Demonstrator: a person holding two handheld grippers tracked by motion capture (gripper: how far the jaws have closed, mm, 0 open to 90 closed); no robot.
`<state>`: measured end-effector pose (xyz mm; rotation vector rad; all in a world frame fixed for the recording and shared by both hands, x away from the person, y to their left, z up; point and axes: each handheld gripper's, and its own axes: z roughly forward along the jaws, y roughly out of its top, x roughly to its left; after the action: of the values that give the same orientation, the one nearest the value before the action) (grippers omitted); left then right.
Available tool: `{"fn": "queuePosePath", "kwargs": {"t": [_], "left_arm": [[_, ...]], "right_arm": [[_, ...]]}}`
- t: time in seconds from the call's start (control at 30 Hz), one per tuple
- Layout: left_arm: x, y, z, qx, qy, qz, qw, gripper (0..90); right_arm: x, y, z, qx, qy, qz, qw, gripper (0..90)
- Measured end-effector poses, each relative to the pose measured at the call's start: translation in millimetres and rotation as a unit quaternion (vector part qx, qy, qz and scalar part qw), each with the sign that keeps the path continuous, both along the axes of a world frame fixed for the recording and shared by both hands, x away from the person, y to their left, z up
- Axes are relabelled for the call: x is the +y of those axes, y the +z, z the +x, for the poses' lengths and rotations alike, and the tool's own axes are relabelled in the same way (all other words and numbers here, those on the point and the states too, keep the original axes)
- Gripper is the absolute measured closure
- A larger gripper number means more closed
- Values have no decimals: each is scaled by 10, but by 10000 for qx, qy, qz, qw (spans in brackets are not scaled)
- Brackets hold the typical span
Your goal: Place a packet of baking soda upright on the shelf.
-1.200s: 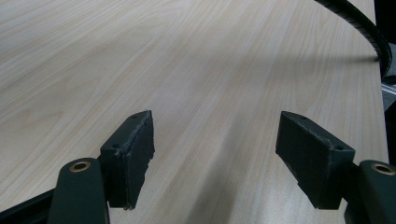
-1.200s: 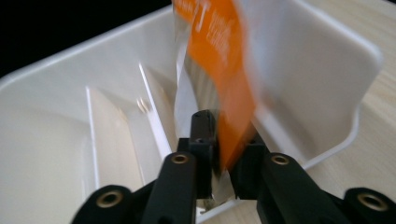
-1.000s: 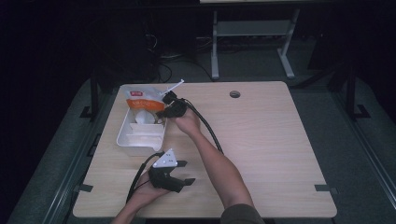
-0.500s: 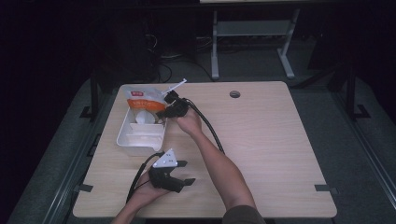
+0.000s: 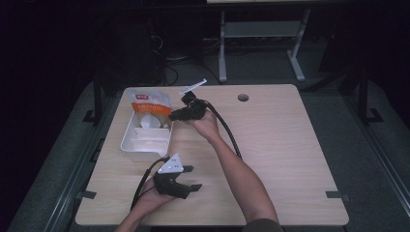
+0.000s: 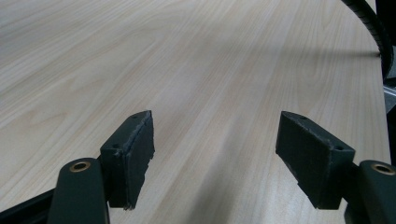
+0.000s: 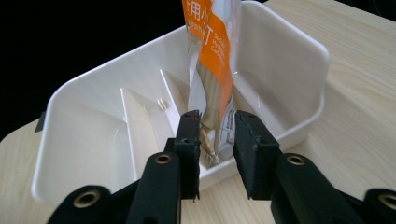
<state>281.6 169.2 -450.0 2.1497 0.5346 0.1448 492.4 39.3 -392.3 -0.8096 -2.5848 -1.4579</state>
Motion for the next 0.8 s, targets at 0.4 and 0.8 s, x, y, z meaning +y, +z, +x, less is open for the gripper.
{"fn": "queuePosePath", "kwargs": {"t": [0.4, 0.8], "left_arm": [[9, 2, 7, 7, 45, -20, 10000, 277], [12, 0, 13, 11, 60, -9, 10000, 277]], "right_arm": [[-388, 68, -64, 3, -132, 137, 9998, 639], [-716, 107, -160, 26, -272, 293, 9992, 599]]}}
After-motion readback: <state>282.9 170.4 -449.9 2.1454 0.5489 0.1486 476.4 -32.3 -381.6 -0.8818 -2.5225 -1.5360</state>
